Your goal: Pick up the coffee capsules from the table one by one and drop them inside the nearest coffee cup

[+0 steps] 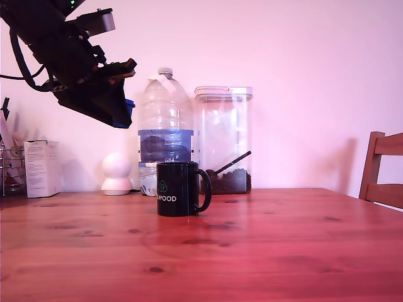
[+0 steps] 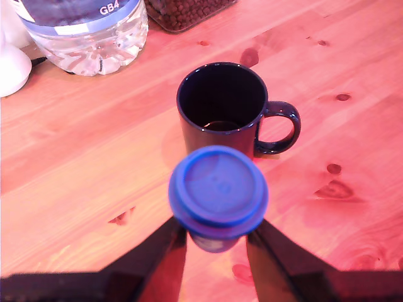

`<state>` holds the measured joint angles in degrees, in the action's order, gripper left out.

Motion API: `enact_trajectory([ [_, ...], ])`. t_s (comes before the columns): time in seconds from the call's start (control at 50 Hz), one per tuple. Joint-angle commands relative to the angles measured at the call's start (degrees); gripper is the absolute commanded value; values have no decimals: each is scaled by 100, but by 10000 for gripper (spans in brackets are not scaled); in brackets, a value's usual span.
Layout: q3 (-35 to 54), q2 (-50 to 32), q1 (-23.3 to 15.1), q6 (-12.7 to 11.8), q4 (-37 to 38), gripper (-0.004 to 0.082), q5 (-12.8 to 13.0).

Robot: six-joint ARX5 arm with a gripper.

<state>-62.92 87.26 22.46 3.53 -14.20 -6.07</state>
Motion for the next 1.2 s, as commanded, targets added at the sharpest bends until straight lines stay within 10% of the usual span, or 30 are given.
enact_trajectory([
  [0.0, 74, 48, 22, -70, 221, 156, -125],
  [1.18, -190, 1023, 50, -48, 1799, 156, -446],
])
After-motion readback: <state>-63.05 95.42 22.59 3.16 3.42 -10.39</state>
